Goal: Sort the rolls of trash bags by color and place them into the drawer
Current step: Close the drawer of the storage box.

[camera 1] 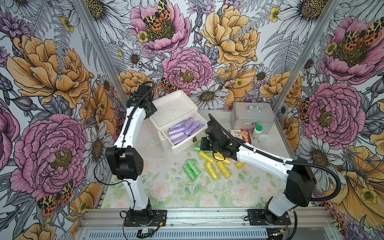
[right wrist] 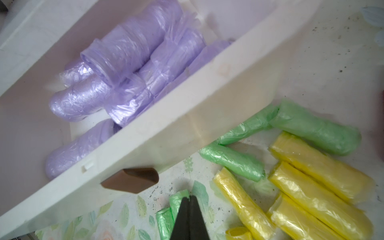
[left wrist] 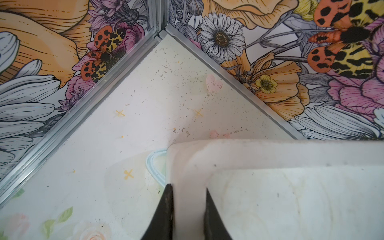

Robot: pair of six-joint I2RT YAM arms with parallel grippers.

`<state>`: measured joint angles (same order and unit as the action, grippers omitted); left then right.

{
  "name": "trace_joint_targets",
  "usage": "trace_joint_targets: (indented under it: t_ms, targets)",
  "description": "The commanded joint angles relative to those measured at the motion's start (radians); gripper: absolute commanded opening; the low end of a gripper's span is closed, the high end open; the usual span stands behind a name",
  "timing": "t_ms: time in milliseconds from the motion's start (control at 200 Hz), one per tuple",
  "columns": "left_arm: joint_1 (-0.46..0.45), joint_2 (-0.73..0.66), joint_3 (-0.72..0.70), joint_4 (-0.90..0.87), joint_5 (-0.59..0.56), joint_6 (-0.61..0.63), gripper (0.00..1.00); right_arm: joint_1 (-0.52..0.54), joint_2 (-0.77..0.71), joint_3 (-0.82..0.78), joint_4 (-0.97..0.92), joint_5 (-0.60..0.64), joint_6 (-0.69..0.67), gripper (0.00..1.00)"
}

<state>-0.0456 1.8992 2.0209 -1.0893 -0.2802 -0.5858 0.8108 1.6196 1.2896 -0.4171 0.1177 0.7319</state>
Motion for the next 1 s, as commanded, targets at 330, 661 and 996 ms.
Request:
trace_joint_targets:
  t_ms: [330,661,996]
  targets:
    - [-0.039,0.000,-0.074,-0.062,0.187,-0.078,0.00,-0.013,0.048,0.053,0.013,-0.028,-0.001,0.00]
    - [-0.036,-0.001,-0.078,-0.062,0.193,-0.082,0.00,-0.013,0.072,0.089,0.012,-0.038,-0.004,0.00]
    - [-0.035,-0.015,-0.077,-0.062,0.202,-0.094,0.00,-0.013,0.162,0.230,0.011,-0.086,-0.058,0.00]
